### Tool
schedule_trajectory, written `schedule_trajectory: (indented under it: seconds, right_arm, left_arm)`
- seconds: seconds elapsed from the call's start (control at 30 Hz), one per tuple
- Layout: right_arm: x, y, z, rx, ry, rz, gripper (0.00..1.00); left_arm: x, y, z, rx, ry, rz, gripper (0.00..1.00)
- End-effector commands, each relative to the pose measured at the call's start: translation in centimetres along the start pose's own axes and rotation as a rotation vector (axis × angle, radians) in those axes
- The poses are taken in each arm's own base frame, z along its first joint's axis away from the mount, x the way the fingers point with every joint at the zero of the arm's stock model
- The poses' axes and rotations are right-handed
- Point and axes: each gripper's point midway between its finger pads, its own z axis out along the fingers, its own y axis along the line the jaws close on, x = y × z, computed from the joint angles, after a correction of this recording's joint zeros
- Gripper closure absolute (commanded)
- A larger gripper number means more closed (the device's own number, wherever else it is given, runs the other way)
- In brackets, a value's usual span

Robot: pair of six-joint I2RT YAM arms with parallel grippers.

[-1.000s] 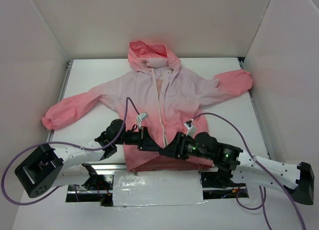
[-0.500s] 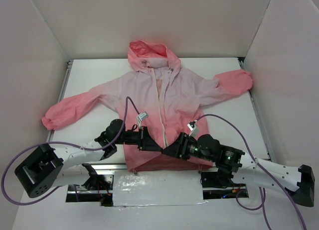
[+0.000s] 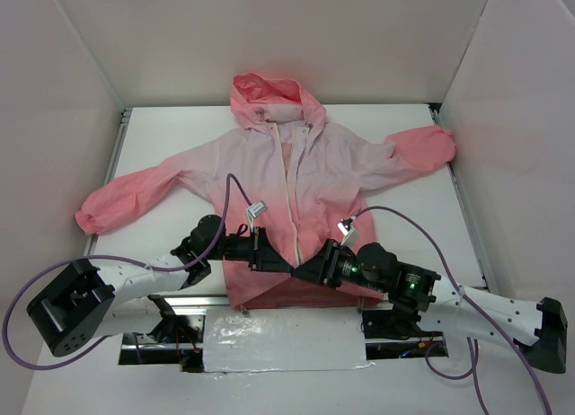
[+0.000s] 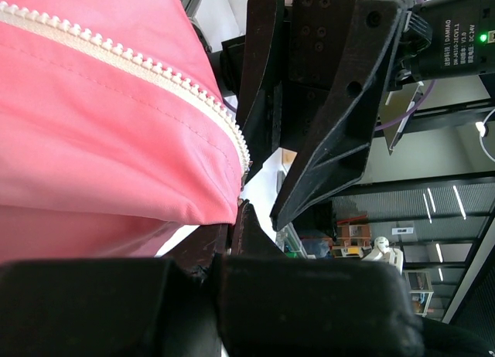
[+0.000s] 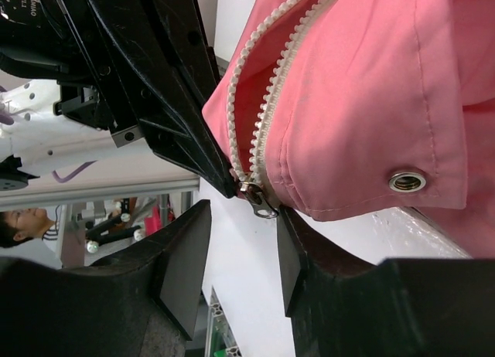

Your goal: Zip up the jacket

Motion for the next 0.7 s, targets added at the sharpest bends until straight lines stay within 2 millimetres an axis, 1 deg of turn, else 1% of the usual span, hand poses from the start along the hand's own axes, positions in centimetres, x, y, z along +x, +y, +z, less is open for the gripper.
schedule_trajectory:
  seconds: [0.0,0.3,0.47,0.67]
  right_arm:
    - [-0.7,1.8,-0.2,-0.071,-0.035,-0.002,0.54]
    - [-0.7,1.0,-0.5,-0.043,-0.039,0.004,0.68]
    - [-0.6,0.6,-0.7,-0.027,-0.039,0.010,0.67]
    - [-0.7,0.7,-0.9,-0.036,-0.045,0.009,0.66]
  left_arm:
    - [-0.2,-1.5,0.0,0.059,-0.001,0.049,1.00]
    - [-0.3,-1.5,0.0,0.064,-0.001,0.053,1.00]
    - [-0.1,-1.4,0.1,0.062,0.003,0.050,1.00]
    - [0.0,-1.3,0.2,0.062,0.008,0.055,1.00]
